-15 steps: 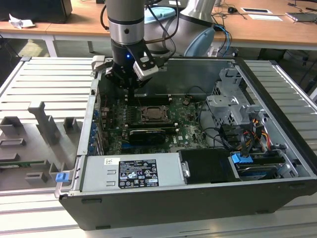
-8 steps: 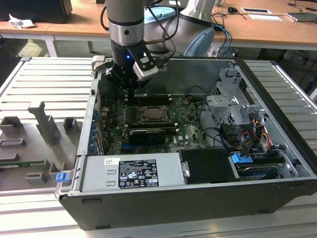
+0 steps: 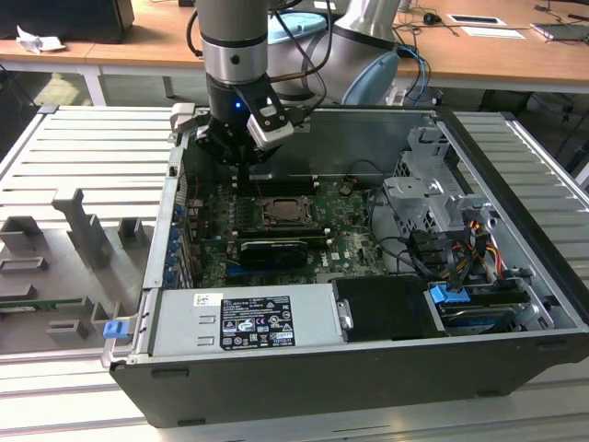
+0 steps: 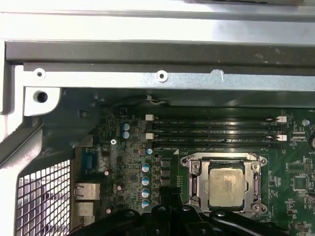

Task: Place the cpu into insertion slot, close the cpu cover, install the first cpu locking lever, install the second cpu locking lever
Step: 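Install the first cpu locking lever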

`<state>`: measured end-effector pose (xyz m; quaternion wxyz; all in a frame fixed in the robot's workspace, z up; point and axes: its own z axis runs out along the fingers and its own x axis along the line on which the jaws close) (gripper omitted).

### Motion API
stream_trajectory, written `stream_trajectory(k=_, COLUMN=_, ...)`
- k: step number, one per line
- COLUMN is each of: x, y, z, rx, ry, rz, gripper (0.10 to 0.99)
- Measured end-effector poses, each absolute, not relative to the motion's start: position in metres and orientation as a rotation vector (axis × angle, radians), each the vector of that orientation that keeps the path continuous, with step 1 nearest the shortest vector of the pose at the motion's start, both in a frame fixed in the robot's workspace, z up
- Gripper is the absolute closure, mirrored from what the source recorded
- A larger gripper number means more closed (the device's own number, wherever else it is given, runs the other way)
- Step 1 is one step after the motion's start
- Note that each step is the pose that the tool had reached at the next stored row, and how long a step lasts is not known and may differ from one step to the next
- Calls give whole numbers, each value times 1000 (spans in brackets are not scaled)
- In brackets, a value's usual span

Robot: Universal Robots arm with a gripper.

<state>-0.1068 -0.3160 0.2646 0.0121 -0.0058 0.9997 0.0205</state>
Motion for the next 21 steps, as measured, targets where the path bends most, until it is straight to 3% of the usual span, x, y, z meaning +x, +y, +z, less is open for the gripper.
stream_trajectory(k=21, x=-107, y=-296, z=260, rx=-18, ry=3117, rz=64, gripper=976)
